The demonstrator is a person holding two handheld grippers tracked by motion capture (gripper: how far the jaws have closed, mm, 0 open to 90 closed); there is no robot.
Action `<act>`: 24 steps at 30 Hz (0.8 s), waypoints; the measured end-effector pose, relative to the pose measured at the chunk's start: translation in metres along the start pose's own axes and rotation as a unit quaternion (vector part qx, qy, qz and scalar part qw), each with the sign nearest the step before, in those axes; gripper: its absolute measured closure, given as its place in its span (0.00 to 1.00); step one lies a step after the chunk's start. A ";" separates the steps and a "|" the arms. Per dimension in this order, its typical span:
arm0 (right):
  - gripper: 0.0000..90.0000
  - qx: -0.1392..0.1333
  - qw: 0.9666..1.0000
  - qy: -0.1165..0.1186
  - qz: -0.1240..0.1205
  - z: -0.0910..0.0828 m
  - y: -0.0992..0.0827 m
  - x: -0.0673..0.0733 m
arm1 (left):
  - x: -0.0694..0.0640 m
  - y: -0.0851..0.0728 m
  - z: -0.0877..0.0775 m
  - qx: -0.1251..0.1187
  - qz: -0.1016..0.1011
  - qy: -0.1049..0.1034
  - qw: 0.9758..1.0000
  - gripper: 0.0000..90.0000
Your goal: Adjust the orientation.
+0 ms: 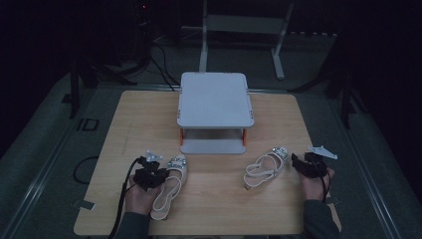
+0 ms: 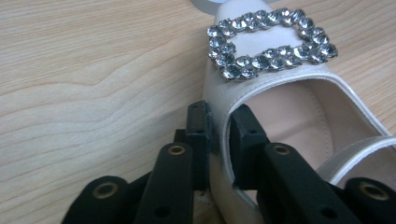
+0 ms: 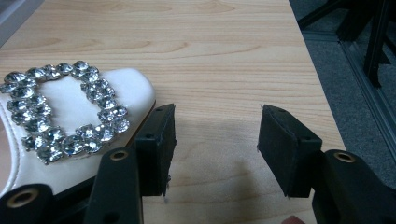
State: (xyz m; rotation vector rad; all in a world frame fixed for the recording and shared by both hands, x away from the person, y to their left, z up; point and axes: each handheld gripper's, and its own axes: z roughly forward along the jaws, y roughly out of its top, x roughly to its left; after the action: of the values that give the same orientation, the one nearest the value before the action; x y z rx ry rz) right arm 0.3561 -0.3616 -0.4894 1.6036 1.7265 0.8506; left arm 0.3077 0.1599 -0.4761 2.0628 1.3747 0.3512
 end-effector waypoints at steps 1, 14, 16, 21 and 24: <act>0.51 0.000 1.000 0.000 0.000 0.000 0.000 0.000 | 0.001 0.000 -0.001 0.000 0.001 0.002 1.000 0.91; 0.51 -0.001 1.000 0.000 0.006 0.000 -0.001 -0.002 | 0.016 0.002 -0.006 0.003 -0.015 0.030 0.999 0.95; 0.51 0.000 1.000 0.000 0.005 0.000 -0.001 -0.001 | 0.022 0.006 -0.006 0.001 -0.017 0.039 0.999 0.96; 0.51 0.001 1.000 0.000 0.002 0.000 -0.001 0.000 | 0.045 0.025 -0.002 0.006 -0.021 0.057 0.998 0.96; 0.51 0.002 1.000 0.000 0.004 0.001 -0.001 -0.001 | 0.060 0.037 0.002 0.008 -0.025 0.066 0.997 0.96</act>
State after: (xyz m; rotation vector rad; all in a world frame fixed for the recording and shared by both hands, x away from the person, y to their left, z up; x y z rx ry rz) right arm 0.3558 -0.3623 -0.4907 1.6145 1.7225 0.8520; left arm 0.3611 0.2032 -0.4609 2.0466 1.5078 0.4631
